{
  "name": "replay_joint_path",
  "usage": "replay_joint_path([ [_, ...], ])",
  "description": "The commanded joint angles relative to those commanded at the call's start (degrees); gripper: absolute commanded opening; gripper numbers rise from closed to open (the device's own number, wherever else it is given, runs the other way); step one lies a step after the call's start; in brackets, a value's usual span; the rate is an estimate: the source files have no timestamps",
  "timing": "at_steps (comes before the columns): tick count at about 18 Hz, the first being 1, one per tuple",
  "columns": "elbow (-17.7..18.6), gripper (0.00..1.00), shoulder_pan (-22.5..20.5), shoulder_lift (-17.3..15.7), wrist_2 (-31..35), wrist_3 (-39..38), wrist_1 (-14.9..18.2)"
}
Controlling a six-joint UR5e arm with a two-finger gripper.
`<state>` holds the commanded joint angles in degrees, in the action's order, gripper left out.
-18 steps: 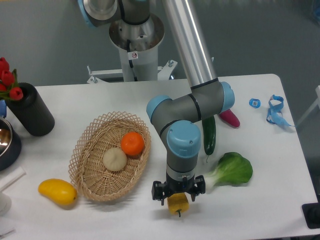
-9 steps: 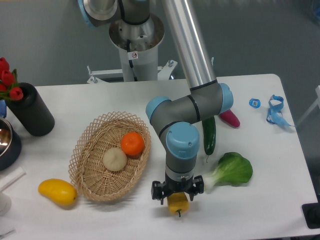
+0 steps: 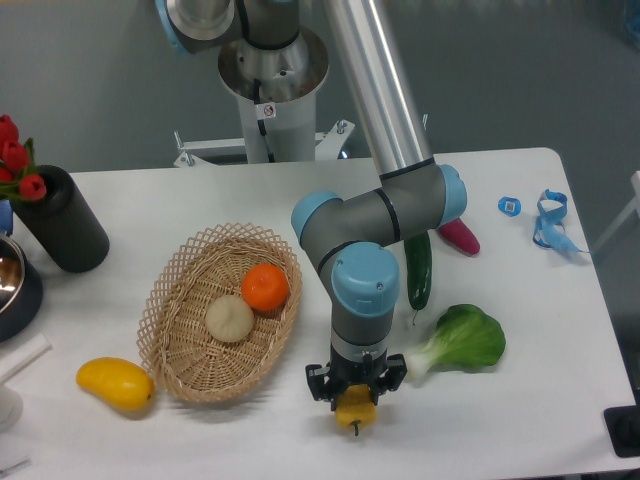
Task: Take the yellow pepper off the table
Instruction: 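Lift the held yellow pepper up off the table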
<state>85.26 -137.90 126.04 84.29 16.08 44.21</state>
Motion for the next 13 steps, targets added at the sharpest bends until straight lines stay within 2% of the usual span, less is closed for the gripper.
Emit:
replay_joint_path([
  [2, -0.3, 0.35, -0.1, -1.0, 0.0, 2.7, 0.0],
  [5, -1.6, 0.35, -0.6, -4.8, 0.0, 10.1, 0.2],
  [7, -3.2, 0.35, -2.2, -7.3, 0.0, 14.6, 0.3],
  [10, -2.7, 0.35, -4.6, -10.8, 0.0, 22.8, 0.5],
  [12, -2.2, 0.35, -7.5, -13.4, -1.0, 30.4, 1.9],
  [13, -2.0, 0.35, -8.5, -14.6, -2.4, 33.3, 3.8],
])
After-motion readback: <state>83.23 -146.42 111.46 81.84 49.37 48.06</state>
